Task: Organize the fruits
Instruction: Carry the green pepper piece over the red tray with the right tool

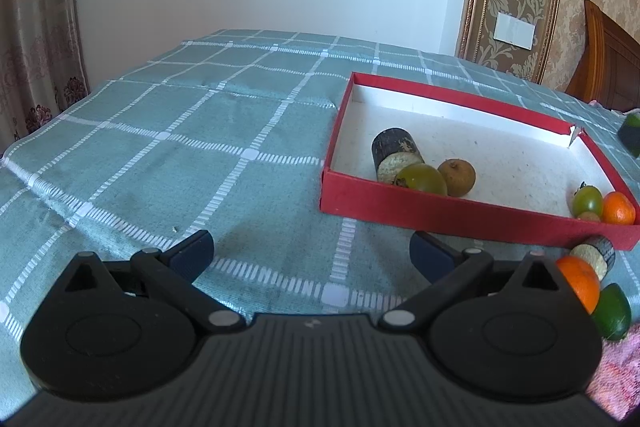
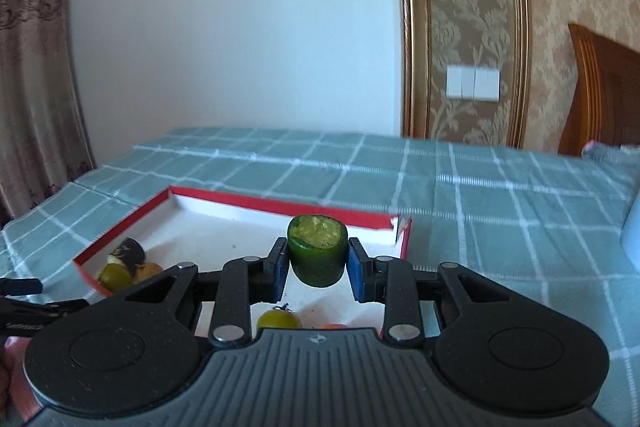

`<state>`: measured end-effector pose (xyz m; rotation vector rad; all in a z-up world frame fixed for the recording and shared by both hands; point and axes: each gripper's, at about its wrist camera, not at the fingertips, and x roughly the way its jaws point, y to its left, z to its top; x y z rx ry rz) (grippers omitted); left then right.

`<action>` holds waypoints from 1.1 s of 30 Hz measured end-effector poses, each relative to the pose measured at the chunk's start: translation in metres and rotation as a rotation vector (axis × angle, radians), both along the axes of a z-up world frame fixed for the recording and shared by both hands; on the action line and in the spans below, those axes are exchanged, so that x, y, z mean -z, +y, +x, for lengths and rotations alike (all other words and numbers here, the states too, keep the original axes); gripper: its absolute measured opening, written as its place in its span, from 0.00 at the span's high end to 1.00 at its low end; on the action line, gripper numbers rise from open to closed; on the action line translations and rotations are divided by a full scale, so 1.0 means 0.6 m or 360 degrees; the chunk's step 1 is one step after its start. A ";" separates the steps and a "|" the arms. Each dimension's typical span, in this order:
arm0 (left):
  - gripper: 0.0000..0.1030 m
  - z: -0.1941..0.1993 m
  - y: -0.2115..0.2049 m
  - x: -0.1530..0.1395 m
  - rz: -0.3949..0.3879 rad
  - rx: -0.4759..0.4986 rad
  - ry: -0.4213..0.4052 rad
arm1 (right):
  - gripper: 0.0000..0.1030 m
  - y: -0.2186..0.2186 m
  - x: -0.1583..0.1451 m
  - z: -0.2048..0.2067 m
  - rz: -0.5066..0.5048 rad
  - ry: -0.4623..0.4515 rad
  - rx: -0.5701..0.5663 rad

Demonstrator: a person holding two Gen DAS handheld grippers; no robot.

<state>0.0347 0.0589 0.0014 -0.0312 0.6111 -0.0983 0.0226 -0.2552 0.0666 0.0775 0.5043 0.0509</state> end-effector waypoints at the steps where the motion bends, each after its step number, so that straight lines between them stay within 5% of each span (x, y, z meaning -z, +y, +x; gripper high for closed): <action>1: 0.00 0.000 0.000 0.000 0.0000 0.0000 0.0001 | 0.71 -0.002 0.007 0.008 0.0006 0.0027 0.0006; 15: 0.00 0.000 0.002 0.001 -0.0016 0.0006 0.0004 | 0.71 -0.003 0.070 0.064 -0.0057 0.0218 0.0078; 28: 0.00 -0.001 0.003 0.000 -0.0020 0.0004 0.0004 | 0.70 -0.002 0.078 0.067 -0.0085 0.0240 0.0123; 33: 0.00 -0.002 0.001 0.000 -0.0014 0.0001 0.0004 | 0.43 -0.009 0.057 0.037 -0.0032 0.0147 0.0115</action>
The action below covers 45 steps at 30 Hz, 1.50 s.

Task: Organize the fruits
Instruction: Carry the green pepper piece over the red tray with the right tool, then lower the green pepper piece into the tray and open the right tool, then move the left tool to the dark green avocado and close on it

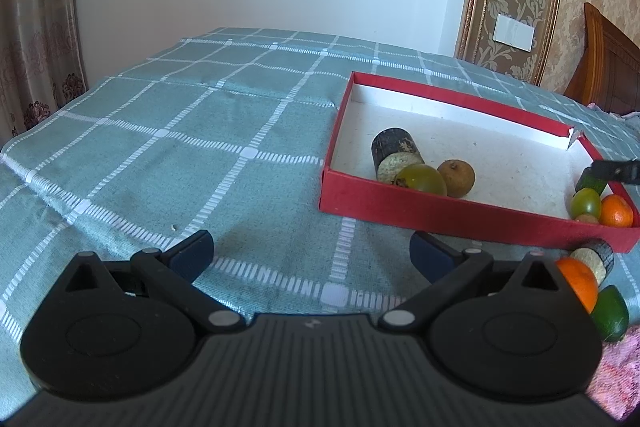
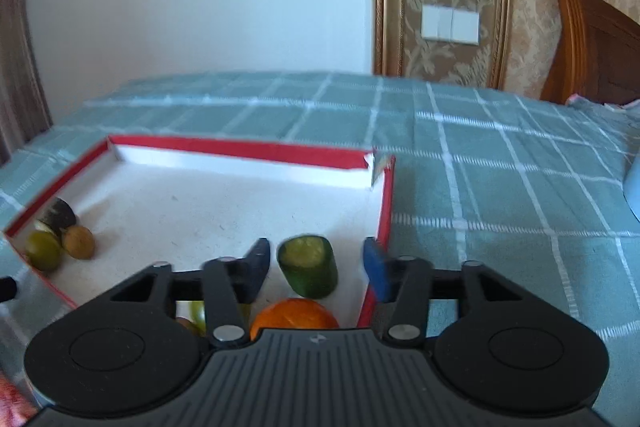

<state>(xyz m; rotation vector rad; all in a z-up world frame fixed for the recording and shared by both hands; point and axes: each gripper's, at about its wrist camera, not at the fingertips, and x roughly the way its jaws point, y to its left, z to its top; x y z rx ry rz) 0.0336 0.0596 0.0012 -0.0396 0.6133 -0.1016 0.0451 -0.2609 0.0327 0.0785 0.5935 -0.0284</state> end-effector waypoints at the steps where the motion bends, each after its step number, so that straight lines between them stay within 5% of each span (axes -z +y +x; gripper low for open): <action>1: 0.00 -0.001 0.000 0.000 -0.0002 -0.0003 -0.0002 | 0.37 0.000 -0.006 -0.008 0.0002 -0.0022 0.0016; 8: 0.00 0.000 -0.001 0.000 0.0005 -0.0014 -0.0003 | 0.31 -0.013 -0.037 -0.114 0.0025 -0.0223 0.0050; 10: 0.00 -0.001 0.000 0.000 0.0003 -0.0018 -0.0005 | 0.23 -0.018 -0.035 -0.147 0.0013 -0.0250 0.0074; 19: 0.00 -0.015 0.003 -0.007 -0.0002 -0.0039 -0.0069 | 0.16 -0.034 0.026 -0.200 0.0032 -0.0160 0.0166; 32: 0.00 -0.139 -0.085 -0.071 0.0035 0.0444 -0.0347 | 0.10 -0.074 0.038 -0.209 0.0274 -0.0153 0.0251; 38: 0.00 -0.188 -0.174 -0.068 0.0129 0.0632 -0.0281 | 0.10 -0.080 0.039 -0.211 0.0310 -0.0162 0.0259; 45: 0.02 -0.201 -0.232 -0.052 0.0172 0.0595 -0.0256 | 0.10 -0.084 0.039 -0.216 0.0342 -0.0188 0.0269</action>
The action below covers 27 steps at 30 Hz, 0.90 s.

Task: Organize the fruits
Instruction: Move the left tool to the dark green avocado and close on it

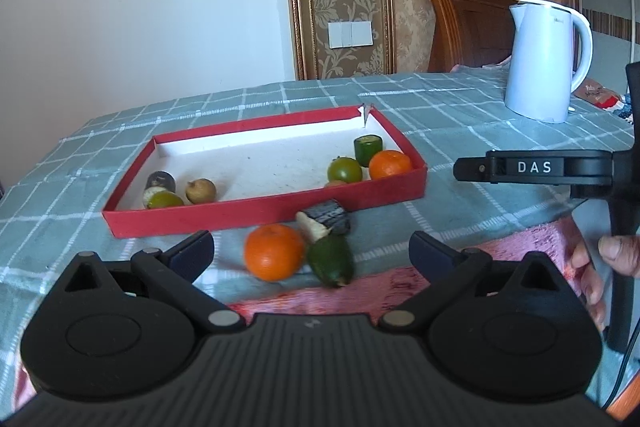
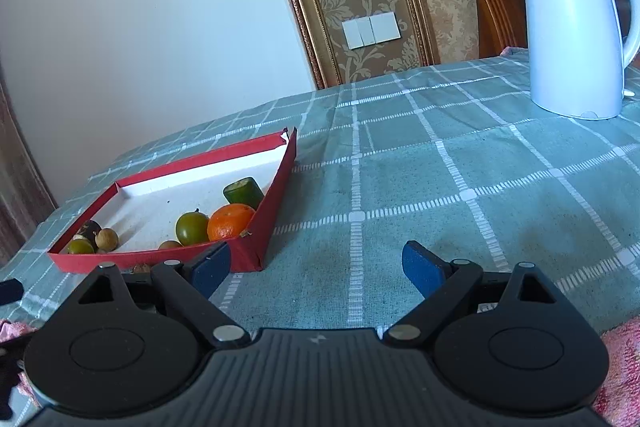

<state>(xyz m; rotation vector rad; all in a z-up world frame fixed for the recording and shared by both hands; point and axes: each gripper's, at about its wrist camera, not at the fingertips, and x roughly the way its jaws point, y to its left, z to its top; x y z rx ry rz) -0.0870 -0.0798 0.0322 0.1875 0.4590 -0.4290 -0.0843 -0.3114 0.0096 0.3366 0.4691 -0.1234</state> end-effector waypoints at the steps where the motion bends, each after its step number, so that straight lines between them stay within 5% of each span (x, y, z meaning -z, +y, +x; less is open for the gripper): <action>1: 0.04 -0.002 -0.004 0.002 -0.0006 -0.0001 0.0005 | 0.10 0.000 0.000 0.000 0.0003 -0.0004 0.0002; 4: 0.17 -0.006 -0.010 0.008 -0.0040 -0.0004 0.0033 | 0.10 -0.002 0.000 -0.004 0.0015 -0.0024 0.0002; 12: 0.18 -0.014 -0.032 0.025 -0.0102 -0.0082 0.0093 | 0.10 -0.005 -0.001 -0.006 0.0038 -0.0040 -0.0017; 17: 0.31 0.006 -0.033 0.036 -0.0220 -0.0143 0.0232 | 0.10 -0.005 0.000 -0.006 0.0047 -0.0043 -0.0020; 27: 0.46 0.038 -0.039 0.047 -0.0252 -0.0237 0.0259 | 0.10 -0.006 0.000 -0.003 0.0081 -0.0050 -0.0052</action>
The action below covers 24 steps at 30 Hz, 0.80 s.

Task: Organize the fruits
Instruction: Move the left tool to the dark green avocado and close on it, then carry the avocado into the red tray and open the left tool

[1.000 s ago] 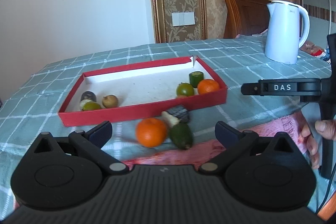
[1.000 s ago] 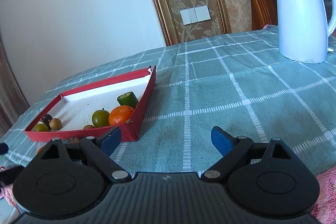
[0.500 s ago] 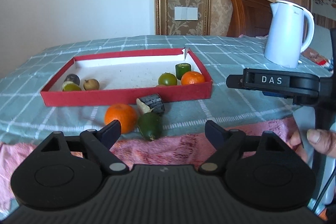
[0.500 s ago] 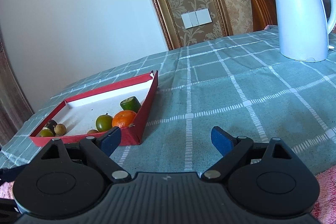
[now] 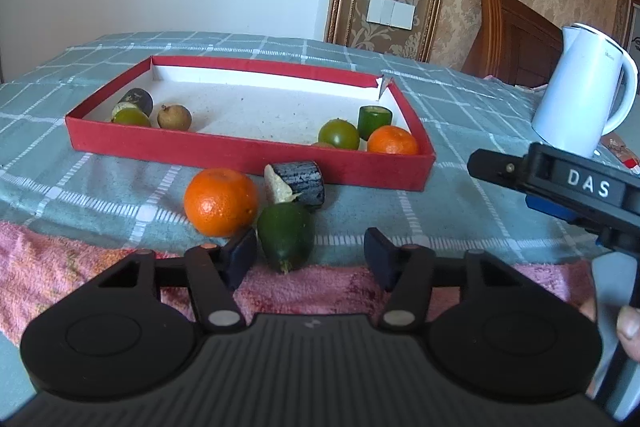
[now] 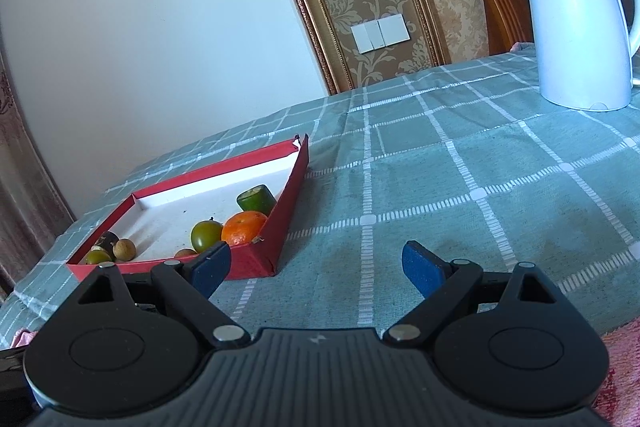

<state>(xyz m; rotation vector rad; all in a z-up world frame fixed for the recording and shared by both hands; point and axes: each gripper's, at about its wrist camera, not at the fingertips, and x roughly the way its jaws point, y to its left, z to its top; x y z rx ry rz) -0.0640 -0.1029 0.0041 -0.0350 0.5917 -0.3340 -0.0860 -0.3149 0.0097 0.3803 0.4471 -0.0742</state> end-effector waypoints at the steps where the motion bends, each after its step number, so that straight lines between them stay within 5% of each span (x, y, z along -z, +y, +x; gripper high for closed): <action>1: 0.47 0.002 -0.002 0.000 0.0007 -0.0002 0.0001 | 0.10 0.000 0.000 0.000 0.0003 -0.0001 -0.0003; 9: 0.73 0.006 0.009 -0.001 0.0004 -0.0040 -0.0005 | 0.10 -0.004 0.001 0.001 0.0023 -0.0003 -0.0013; 16: 0.74 -0.007 0.011 -0.008 0.0007 0.0015 -0.0035 | 0.10 -0.005 0.002 0.002 0.0028 0.0002 -0.0006; 24: 0.74 -0.030 0.030 -0.064 0.0025 0.0052 -0.0238 | 0.10 -0.006 0.003 0.001 0.0031 0.0001 -0.0002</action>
